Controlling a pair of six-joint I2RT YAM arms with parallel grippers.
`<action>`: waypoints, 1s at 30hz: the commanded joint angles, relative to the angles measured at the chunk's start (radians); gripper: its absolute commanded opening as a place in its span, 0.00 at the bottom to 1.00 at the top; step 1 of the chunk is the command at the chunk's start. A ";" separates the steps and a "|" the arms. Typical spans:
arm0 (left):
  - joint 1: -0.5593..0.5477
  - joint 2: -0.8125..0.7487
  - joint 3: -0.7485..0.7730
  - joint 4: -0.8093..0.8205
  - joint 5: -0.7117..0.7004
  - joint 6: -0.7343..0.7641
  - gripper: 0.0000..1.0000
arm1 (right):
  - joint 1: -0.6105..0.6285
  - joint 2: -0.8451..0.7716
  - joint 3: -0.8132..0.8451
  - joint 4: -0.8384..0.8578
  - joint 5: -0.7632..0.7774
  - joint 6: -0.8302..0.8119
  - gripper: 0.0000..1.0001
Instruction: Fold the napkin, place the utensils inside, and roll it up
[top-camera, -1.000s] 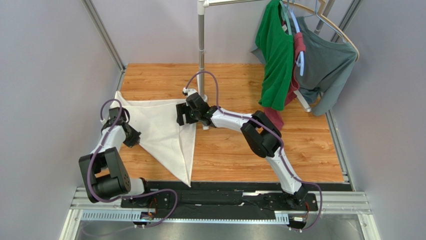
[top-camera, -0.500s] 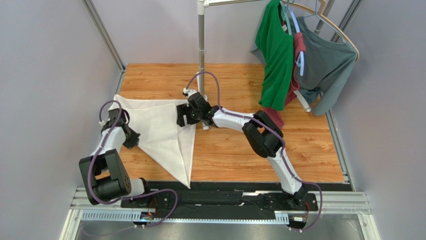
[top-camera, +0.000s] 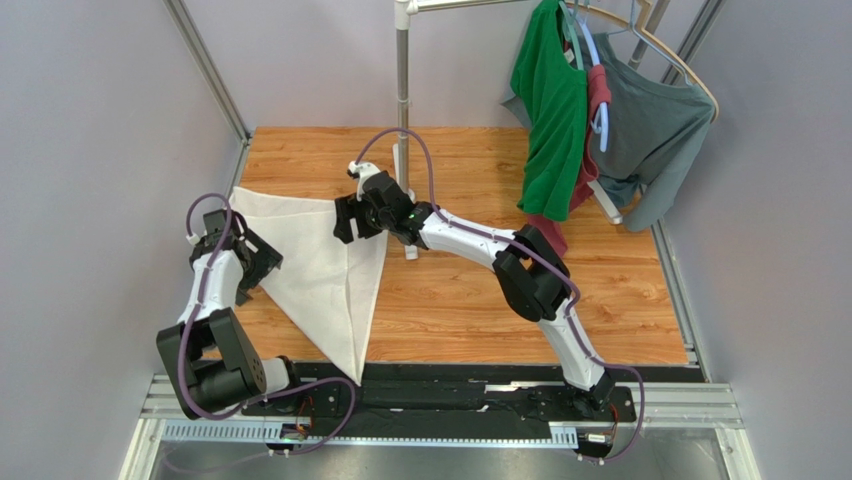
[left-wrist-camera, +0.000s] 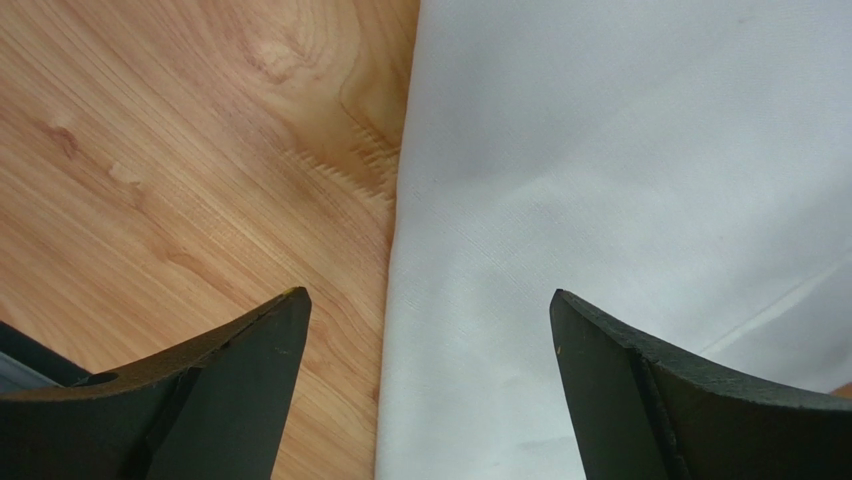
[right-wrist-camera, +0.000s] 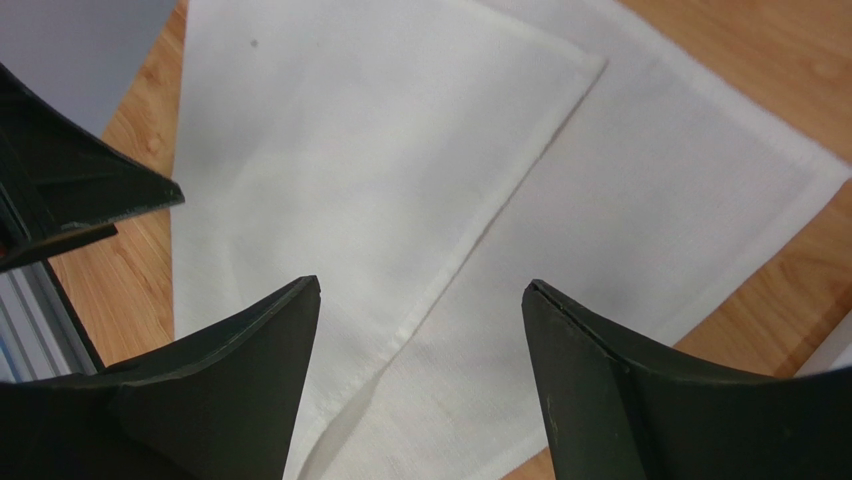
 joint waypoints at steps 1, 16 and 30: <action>0.006 -0.108 0.113 -0.091 0.032 0.079 0.99 | -0.003 0.078 0.168 -0.023 0.056 -0.052 0.78; 0.005 -0.218 0.229 -0.074 0.229 0.294 0.97 | -0.038 0.377 0.535 -0.070 0.209 -0.046 0.70; 0.006 -0.228 0.223 -0.074 0.266 0.276 0.96 | -0.045 0.453 0.618 -0.040 0.127 0.040 0.61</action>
